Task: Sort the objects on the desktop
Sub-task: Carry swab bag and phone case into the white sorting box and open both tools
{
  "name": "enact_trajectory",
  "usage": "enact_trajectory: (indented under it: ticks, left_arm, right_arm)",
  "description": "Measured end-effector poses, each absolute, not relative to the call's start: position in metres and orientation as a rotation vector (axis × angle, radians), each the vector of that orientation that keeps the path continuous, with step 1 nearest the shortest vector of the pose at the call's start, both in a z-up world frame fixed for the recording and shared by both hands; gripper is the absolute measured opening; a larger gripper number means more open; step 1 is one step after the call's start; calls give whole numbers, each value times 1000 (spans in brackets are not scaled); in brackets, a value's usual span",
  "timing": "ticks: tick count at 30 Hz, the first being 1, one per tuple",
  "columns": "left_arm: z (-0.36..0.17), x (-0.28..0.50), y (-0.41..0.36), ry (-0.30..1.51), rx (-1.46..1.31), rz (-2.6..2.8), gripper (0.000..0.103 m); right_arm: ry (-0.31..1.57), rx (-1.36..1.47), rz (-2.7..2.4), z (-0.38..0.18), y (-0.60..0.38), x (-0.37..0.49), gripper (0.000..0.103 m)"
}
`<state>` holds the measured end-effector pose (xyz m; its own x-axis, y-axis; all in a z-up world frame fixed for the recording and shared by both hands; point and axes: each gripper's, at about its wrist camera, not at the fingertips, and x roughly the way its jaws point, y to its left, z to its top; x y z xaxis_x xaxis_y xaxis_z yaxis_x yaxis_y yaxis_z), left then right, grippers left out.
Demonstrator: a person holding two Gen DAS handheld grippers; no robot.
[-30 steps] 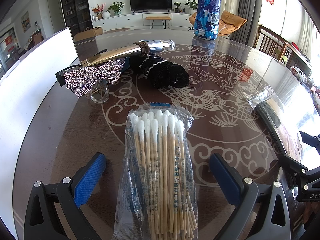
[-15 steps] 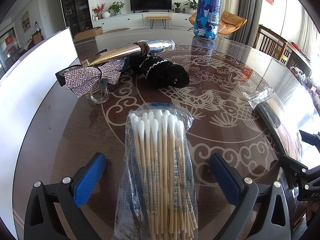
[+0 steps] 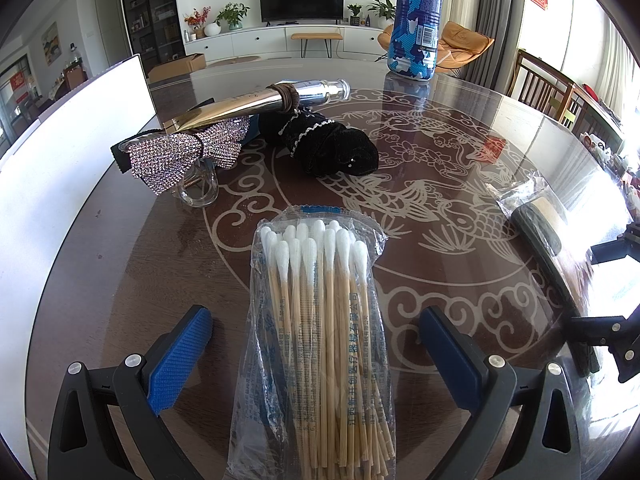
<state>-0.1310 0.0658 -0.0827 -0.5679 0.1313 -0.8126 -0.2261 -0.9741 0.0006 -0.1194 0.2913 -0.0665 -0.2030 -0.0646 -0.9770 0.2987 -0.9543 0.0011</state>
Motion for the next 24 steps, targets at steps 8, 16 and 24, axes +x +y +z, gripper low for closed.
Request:
enact_trajectory:
  ticks: [8, 16, 24]
  left_arm:
    - [-82, -135, 67, 164, -1377, 2593, 103]
    - [-54, -128, 49, 47, -1359, 2526, 29]
    - [-2, -90, -2, -12, -1277, 2520, 29]
  right_arm:
    - [275, 1819, -2250, -62, 292, -124, 100]
    - [205, 1734, -2314, -33, 309, -98, 78]
    - [81, 1668, -2299, 7, 290, -90, 78]
